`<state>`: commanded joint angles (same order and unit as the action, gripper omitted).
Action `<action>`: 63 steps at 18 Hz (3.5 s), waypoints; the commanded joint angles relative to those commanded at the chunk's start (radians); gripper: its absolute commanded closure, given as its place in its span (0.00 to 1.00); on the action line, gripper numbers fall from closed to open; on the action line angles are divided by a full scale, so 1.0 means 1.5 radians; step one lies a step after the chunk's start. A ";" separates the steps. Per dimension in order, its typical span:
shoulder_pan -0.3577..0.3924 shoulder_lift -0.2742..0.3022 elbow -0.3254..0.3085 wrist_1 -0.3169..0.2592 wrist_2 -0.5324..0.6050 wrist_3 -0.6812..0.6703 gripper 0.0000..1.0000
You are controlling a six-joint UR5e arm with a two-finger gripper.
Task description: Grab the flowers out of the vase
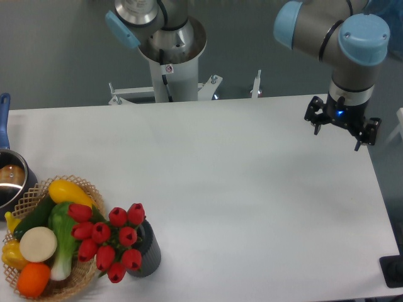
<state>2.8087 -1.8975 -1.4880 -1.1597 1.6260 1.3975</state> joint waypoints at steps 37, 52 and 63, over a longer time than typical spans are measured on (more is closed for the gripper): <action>-0.029 0.064 -0.175 0.237 -0.428 -0.161 0.00; -0.096 0.009 -0.152 0.239 -0.603 -0.162 0.00; -0.183 -0.026 -0.141 0.240 -0.608 -0.160 0.00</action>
<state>2.5342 -1.9358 -1.6997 -0.7992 0.7133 1.1582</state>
